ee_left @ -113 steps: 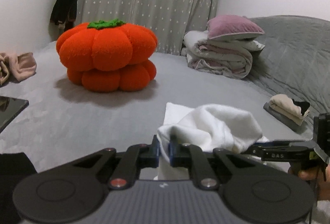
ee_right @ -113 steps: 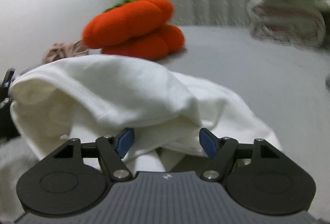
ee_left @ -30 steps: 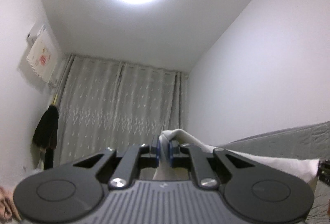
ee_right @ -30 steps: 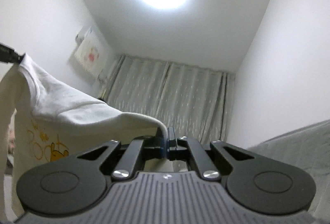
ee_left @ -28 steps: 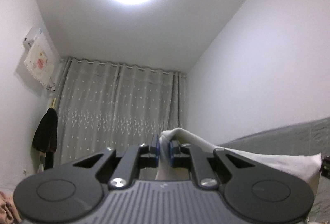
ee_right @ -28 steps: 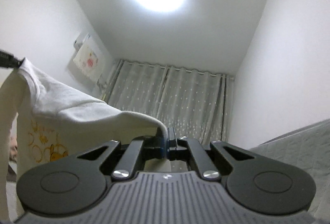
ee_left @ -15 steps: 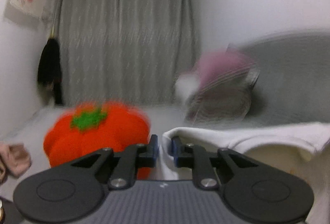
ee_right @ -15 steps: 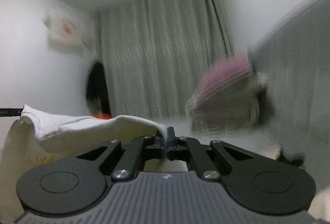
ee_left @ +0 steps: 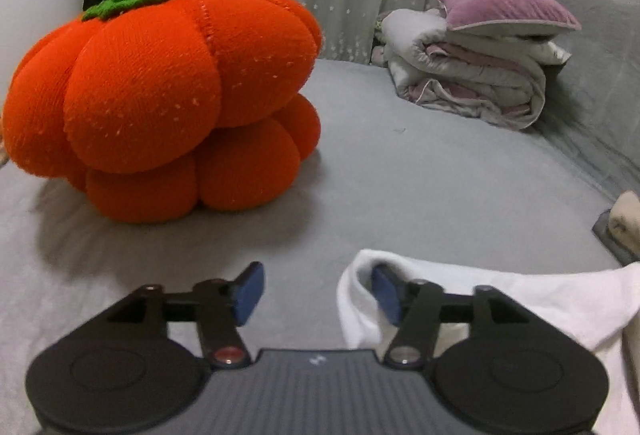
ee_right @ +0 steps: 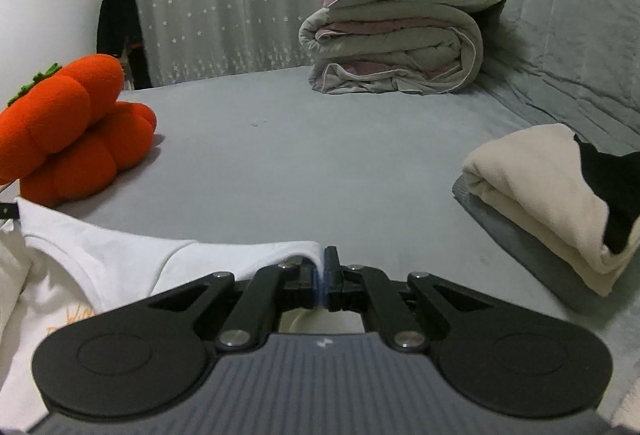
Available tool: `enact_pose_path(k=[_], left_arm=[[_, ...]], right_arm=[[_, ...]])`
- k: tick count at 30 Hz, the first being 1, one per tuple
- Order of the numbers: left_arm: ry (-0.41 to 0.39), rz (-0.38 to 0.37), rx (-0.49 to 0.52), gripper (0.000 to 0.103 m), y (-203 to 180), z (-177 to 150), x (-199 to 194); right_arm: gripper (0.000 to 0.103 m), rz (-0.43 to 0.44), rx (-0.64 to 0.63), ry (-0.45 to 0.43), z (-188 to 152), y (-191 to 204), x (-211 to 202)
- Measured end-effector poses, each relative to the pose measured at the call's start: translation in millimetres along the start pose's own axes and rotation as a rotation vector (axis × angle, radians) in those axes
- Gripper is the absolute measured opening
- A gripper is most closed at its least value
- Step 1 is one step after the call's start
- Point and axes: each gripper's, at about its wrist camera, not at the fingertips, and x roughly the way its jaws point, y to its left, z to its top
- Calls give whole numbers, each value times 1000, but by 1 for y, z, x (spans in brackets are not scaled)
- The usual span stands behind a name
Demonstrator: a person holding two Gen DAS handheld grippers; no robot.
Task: Fold clothes
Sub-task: 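Lower the shirt onto the bed and open both grippers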
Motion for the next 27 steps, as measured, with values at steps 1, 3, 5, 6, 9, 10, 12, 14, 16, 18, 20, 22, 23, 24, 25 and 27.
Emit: enact_pose_path(k=[1, 3, 5, 6, 9, 10, 12, 14, 16, 18, 20, 22, 23, 24, 25, 27], left_arm=[[1, -8, -14, 75, 2, -2, -2], [-1, -17, -22, 76, 7, -3, -7], [-8, -21, -23, 76, 10, -2, -11], [-12, -23, -24, 76, 11, -2, -13], [-19, -57, -82, 84, 24, -3, -25], [-17, -72, -106, 84, 29, -4, -29], [-13, -89, -130, 85, 31, -2, -30], [-27, -70, -51, 85, 23, -5, -37], [-10, -79, 69, 85, 5, -13, -40], [20, -100, 135, 87, -11, -23, -40], [56, -106, 116, 88, -20, -35, -36], [87, -115, 108, 88, -26, -43, -32], [88, -108, 131, 88, -32, -48, -31], [89, -101, 155, 88, -37, -53, -30], [90, -94, 179, 88, -43, -58, -30], [89, -80, 220, 88, -54, -65, -26]], right_arm=[[4, -12, 16, 9, -11, 1, 5], [17, -13, 45, 23, -16, 0, 8], [31, -21, 42, 36, -20, -4, 9], [33, -23, 41, 35, -20, -5, 7], [34, -26, 39, 29, -19, -7, 2], [34, -24, 29, 26, -20, -7, 1], [34, -26, -8, 30, -21, 0, 0], [34, -37, 3, 30, -24, -1, 0], [36, -29, 35, 36, -25, -7, 0], [42, -25, 29, 40, -26, -8, -1], [47, -37, -48, 55, -27, -2, -1], [53, -59, -121, 65, -27, 3, -2], [53, -59, -155, 63, -27, 5, -4], [54, -54, -194, 59, -27, 8, -5], [54, -41, -255, 55, -28, 12, -8], [55, -37, -405, 28, -34, 27, -13]])
